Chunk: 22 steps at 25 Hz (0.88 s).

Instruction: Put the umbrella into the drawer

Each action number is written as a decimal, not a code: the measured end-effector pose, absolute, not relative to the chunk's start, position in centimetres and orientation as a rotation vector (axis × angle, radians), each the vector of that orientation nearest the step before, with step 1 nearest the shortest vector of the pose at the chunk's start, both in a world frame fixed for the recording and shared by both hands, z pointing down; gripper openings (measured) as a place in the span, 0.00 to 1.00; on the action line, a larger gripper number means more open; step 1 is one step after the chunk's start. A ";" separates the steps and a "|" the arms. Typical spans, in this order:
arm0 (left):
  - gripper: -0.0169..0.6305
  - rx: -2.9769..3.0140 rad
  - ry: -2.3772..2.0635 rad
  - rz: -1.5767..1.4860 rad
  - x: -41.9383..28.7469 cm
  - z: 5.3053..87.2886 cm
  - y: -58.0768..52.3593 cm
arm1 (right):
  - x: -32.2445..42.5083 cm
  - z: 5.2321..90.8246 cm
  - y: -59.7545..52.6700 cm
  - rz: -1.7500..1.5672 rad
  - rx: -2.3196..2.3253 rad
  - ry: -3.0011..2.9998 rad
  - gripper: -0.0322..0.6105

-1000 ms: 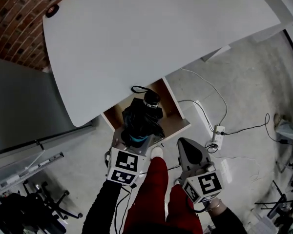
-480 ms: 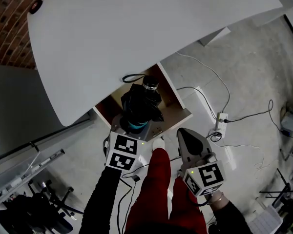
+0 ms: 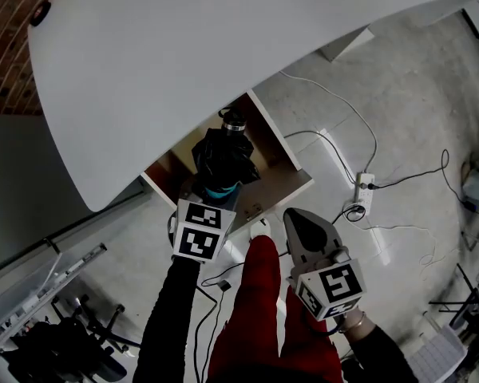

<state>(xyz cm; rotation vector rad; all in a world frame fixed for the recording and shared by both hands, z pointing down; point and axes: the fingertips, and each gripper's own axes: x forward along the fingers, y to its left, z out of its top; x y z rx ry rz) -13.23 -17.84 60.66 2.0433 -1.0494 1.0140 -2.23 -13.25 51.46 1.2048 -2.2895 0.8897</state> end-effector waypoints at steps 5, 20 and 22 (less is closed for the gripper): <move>0.42 2.011 -1.046 1.008 -13.4 62.0 -17.9 | -2.8 52.3 -13.3 0.895 1.191 -2.280 0.05; 0.42 1.928 -1.073 1.020 -14.0 65.5 -18.8 | -5.1 55.4 -15.2 0.970 1.087 -2.168 0.05; 0.42 1.906 -1.083 1.014 -14.1 65.9 -18.8 | -5.3 55.8 -15.3 0.978 1.072 -2.152 0.05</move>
